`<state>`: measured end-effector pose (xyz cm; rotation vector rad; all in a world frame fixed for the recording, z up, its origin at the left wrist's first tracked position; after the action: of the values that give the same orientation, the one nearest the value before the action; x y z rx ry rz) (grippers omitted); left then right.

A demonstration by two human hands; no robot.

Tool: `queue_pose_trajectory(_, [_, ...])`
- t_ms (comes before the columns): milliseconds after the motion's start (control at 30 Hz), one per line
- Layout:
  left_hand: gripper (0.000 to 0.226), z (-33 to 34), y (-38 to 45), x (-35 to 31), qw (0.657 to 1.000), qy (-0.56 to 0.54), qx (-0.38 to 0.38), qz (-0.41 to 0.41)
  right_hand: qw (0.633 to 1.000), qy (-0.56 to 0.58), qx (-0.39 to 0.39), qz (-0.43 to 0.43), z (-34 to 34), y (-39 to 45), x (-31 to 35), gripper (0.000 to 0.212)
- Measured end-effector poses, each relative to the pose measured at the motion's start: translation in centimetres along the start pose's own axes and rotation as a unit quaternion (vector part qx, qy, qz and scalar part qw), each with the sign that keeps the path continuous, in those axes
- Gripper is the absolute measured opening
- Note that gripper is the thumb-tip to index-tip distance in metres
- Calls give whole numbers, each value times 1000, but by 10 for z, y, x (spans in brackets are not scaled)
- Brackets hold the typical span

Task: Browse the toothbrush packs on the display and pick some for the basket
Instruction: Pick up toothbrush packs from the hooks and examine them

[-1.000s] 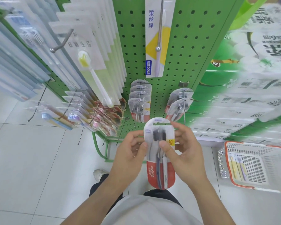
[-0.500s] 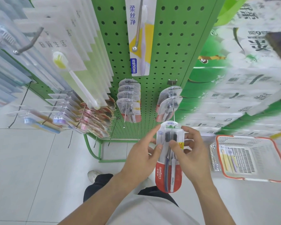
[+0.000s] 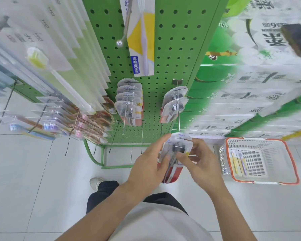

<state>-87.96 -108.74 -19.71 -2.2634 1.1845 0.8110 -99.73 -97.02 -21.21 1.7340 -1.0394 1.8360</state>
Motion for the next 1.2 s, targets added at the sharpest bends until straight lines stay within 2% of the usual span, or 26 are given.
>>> queue_pose_trajectory(167, [48, -11, 11, -13, 998, -13, -59, 18, 998, -26, 57, -15, 7, 13, 2, 24])
queue_pose_trajectory(367, [37, -21, 33, -22, 995, 8, -94, 26, 995, -70, 72, -28, 3, 35, 7, 33])
queue_pose_trajectory(467, [23, -25, 41, -22, 992, 24, -118, 31, 983, -136, 118, -20, 2, 45, 11, 47])
queue_pose_trajectory(533, [14, -28, 46, -21, 991, 26, -130, 29, 969, -202, 143, -10, -1, 57, 12, 46])
queue_pose_trajectory(600, [10, -30, 50, -22, 990, 22, -137, 30, 966, -235, 103, -24, -11, 76, 22, 36])
queue_pose_trajectory(667, [9, -32, 53, -24, 989, 19, -140, 33, 980, -190, 30, -56, -22, 96, 39, 30])
queue_pose_trajectory(733, [9, -33, 55, -24, 989, 16, -143, 34, 986, -147, -4, -76, -22, 110, 53, 32])
queue_pose_trajectory(800, [10, -33, 56, -23, 989, 17, -142, 33, 988, -133, -1, -84, -15, 123, 59, 32])
queue_pose_trajectory(967, [9, -35, 58, -25, 991, 24, -131, 30, 983, -164, 23, -79, -6, 137, 58, 7])
queue_pose_trajectory(1100, [9, -36, 59, -24, 991, 22, -127, 24, 985, -156, 50, -54, -3, 139, 46, 9])
queue_pose_trajectory(1200, [9, -35, 60, -24, 992, 17, -123, 22, 993, -97, 21, -55, -9, 134, 50, 13])
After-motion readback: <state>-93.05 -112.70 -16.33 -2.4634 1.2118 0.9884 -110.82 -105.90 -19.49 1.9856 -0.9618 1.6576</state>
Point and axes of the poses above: each hand's wrist, its own y-axis towards the middle knuckle, its own z-axis out of the palm, x = y × z, the point moved 10 cm from there along y, towards the middle knuckle, and after that the axes turned 12 degrees about y, right-handed, at the moved point
